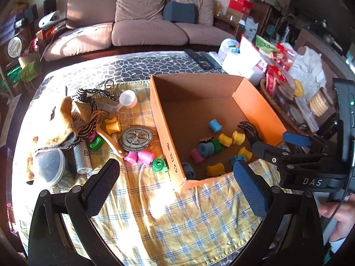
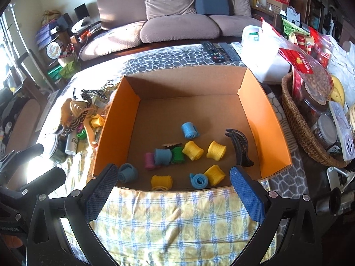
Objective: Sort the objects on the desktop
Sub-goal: 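Lift both open tools out of the box back over the table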
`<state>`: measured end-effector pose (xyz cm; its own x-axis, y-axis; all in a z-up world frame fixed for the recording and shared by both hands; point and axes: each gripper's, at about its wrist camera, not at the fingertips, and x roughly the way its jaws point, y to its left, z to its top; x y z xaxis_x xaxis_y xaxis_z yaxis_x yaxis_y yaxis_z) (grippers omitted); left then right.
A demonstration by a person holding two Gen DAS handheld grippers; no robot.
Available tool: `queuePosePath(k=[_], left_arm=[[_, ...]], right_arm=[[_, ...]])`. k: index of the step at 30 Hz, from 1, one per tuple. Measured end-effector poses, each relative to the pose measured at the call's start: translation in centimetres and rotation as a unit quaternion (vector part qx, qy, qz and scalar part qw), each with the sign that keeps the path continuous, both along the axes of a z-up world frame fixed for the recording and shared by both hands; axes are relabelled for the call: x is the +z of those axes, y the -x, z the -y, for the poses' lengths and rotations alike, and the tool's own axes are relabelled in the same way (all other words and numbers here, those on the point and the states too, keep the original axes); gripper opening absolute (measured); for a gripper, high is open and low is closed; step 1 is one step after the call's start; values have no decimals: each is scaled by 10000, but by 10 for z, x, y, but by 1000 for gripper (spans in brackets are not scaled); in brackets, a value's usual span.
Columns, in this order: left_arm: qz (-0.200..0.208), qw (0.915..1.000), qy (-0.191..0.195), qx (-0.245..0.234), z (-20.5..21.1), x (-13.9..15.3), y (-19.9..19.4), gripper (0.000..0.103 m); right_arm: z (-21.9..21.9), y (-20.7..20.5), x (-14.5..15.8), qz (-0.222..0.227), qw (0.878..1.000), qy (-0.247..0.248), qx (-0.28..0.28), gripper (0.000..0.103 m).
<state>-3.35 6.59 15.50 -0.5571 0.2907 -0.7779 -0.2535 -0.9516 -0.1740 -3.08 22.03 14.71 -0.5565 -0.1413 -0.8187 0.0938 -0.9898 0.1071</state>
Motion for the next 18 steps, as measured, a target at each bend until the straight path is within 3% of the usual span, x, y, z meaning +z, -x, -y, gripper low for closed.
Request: queuePosePath(k=[18], left_arm=[[-54,9988,-10,478,94,4,-24,103]], right_arm=[[85,-8,7,-17,9994,41,352,102]])
